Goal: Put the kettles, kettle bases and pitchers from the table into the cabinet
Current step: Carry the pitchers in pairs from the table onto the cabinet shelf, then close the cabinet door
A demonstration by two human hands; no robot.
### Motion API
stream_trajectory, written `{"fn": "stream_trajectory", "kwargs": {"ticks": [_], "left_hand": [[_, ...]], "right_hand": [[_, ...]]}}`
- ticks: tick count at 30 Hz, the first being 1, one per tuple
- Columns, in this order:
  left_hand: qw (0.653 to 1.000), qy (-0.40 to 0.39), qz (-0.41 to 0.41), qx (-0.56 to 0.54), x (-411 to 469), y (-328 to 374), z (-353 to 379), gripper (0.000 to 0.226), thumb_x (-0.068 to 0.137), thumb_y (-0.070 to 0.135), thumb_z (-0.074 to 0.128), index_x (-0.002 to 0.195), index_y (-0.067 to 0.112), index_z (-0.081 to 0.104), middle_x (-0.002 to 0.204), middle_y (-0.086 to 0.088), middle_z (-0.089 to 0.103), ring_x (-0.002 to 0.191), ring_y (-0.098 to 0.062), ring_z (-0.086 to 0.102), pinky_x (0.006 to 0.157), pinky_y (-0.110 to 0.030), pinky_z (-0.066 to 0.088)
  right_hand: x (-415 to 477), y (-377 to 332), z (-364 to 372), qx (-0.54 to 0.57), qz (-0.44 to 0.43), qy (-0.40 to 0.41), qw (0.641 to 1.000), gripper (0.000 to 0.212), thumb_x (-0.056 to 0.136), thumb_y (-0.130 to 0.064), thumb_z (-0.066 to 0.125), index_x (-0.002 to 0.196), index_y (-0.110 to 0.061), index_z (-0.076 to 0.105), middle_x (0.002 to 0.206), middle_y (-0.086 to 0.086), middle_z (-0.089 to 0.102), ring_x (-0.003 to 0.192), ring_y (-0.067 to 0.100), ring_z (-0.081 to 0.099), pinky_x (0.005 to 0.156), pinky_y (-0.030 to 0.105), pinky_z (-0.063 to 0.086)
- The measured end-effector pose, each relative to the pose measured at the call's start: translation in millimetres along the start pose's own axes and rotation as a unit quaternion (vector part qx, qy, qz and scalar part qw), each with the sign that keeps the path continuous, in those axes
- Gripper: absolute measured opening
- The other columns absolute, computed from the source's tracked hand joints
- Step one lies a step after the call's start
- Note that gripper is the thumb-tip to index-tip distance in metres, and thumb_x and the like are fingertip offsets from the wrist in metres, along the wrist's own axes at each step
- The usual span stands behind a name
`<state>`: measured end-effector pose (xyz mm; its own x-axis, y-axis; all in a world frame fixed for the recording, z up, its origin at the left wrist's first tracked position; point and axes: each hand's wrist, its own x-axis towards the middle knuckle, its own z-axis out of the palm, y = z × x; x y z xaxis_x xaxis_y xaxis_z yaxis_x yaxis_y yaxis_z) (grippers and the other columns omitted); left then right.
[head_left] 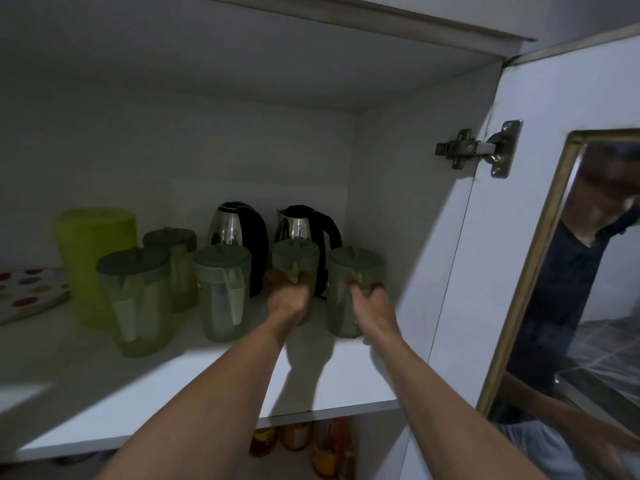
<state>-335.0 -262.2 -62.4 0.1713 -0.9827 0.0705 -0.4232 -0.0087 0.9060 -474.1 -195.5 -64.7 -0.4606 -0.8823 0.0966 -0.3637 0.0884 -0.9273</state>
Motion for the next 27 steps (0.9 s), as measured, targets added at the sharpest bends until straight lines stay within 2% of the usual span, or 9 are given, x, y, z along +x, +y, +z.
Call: {"fn": "stream_trajectory", "kwargs": {"ticks": [3,6,10,12,13,16,21,24,27], "left_hand": [[0.999,0.004,0.021,0.039,-12,9,-10,0.072,0.102,0.043,0.047,0.149,-0.005,0.021,0.144,-0.026,0.049,0.132,-0.040,0.048,0.103,-0.038,0.039],[0.997,0.020,0.053,0.054,-35,21,-28,0.055,0.101,0.036,0.049,0.137,-0.005,0.041,0.134,-0.028,0.056,0.124,-0.042,0.053,0.096,-0.039,0.043],[0.991,0.093,0.085,0.040,-62,32,-50,0.048,0.097,0.036,0.050,0.130,0.002,0.042,0.131,-0.025,0.053,0.120,-0.044,0.051,0.095,-0.047,0.044],[0.988,0.111,0.106,0.032,-79,37,-64,0.046,0.098,0.039,0.050,0.128,0.005,0.042,0.131,-0.021,0.051,0.120,-0.042,0.049,0.092,-0.047,0.043],[0.986,0.114,0.117,0.026,-84,39,-70,0.042,0.098,0.040,0.050,0.125,0.008,0.044,0.129,-0.018,0.052,0.119,-0.040,0.050,0.090,-0.046,0.043],[0.982,0.095,0.160,0.029,-110,43,-95,0.028,0.099,0.039,0.048,0.112,0.014,0.047,0.120,-0.013,0.056,0.112,-0.036,0.054,0.083,-0.041,0.040],[0.955,-0.011,0.289,0.064,-165,50,-123,0.027,0.100,0.037,0.048,0.106,0.012,0.056,0.110,-0.009,0.066,0.105,-0.030,0.060,0.086,-0.038,0.047],[0.935,-0.059,0.344,0.067,-209,51,-137,0.028,0.101,0.038,0.046,0.107,0.013,0.058,0.105,-0.006,0.066,0.100,-0.026,0.060,0.086,-0.040,0.048],[0.921,-0.073,0.377,0.072,-246,55,-147,0.026,0.102,0.036,0.046,0.108,0.015,0.059,0.105,-0.005,0.065,0.097,-0.023,0.059,0.087,-0.041,0.050]], "right_hand": [[-5,-2,-4,-0.029,-0.009,0.016,0.999,0.053,0.092,-0.066,0.054,0.117,-0.020,0.054,0.107,0.004,0.065,0.096,0.029,0.064,0.086,0.053,0.060],[-22,-12,-8,-0.074,-0.026,0.042,0.996,0.065,0.092,-0.066,0.050,0.128,-0.012,0.049,0.121,0.012,0.062,0.105,0.037,0.064,0.084,0.055,0.060],[-55,-31,-23,-0.122,-0.060,0.067,0.988,0.067,0.099,-0.056,0.049,0.142,-0.006,0.043,0.139,0.018,0.051,0.121,0.040,0.057,0.095,0.053,0.055],[-74,-41,-32,-0.142,-0.066,0.066,0.985,0.063,0.102,-0.050,0.049,0.146,-0.005,0.039,0.144,0.019,0.047,0.127,0.040,0.053,0.102,0.047,0.050],[-83,-46,-36,-0.149,-0.074,0.060,0.984,0.062,0.103,-0.047,0.049,0.146,-0.005,0.037,0.145,0.020,0.046,0.128,0.039,0.051,0.099,0.043,0.050],[-128,-63,-52,-0.171,-0.110,0.039,0.978,0.055,0.103,-0.039,0.051,0.146,-0.006,0.039,0.141,0.017,0.049,0.121,0.034,0.056,0.073,0.028,0.046],[-207,-82,-88,-0.219,-0.146,0.044,0.964,0.040,0.101,-0.030,0.056,0.135,-0.009,0.051,0.129,0.013,0.060,0.097,0.021,0.054,0.080,0.031,0.043],[-252,-90,-111,-0.249,-0.151,0.065,0.954,0.043,0.102,-0.032,0.055,0.140,-0.012,0.049,0.135,0.011,0.059,0.098,0.020,0.054,0.084,0.033,0.043],[-296,-99,-133,-0.268,-0.157,0.082,0.947,0.044,0.102,-0.034,0.056,0.141,-0.014,0.050,0.137,0.009,0.060,0.113,0.025,0.061,0.089,0.034,0.048]]}}
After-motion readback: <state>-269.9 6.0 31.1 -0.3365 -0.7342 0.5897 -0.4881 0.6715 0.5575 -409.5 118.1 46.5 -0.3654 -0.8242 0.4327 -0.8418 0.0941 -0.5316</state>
